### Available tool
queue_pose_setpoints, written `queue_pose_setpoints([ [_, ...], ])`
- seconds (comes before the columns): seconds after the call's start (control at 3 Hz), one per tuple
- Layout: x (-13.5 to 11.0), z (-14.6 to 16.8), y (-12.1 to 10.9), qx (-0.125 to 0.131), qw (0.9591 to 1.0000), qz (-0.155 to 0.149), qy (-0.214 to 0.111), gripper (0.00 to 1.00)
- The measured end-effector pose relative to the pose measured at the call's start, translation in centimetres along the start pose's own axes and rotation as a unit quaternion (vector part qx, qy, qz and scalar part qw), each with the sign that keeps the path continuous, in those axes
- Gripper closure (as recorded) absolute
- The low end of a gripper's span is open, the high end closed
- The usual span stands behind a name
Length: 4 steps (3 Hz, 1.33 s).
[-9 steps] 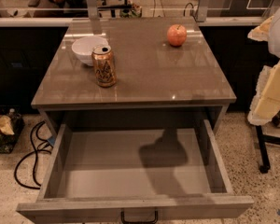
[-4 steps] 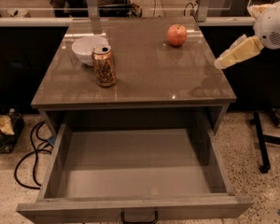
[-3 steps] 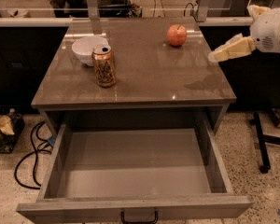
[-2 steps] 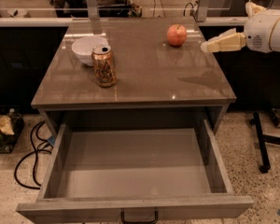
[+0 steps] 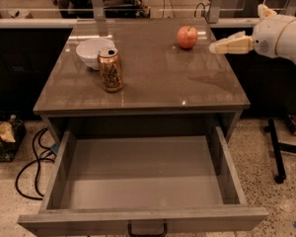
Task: Place apple into top drawer
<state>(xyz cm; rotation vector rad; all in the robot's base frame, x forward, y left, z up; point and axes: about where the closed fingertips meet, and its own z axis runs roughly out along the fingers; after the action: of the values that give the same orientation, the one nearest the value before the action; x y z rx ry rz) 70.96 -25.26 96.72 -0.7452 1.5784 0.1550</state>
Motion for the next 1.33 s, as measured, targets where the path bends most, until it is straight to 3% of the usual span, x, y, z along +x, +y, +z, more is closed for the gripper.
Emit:
queue_pose_setpoints([
  [0.67, 4.3, 8.3, -5.4, 0.06, 0.9957, 0.064, -0.03, 0.0],
  [1.0, 4.8, 10.4, -6.8, 0.056, 0.9928, 0.103, -0.024, 0.0],
  [1.33, 5.5, 12.5, -6.8, 0.042, 0.989, 0.142, -0.012, 0.0],
])
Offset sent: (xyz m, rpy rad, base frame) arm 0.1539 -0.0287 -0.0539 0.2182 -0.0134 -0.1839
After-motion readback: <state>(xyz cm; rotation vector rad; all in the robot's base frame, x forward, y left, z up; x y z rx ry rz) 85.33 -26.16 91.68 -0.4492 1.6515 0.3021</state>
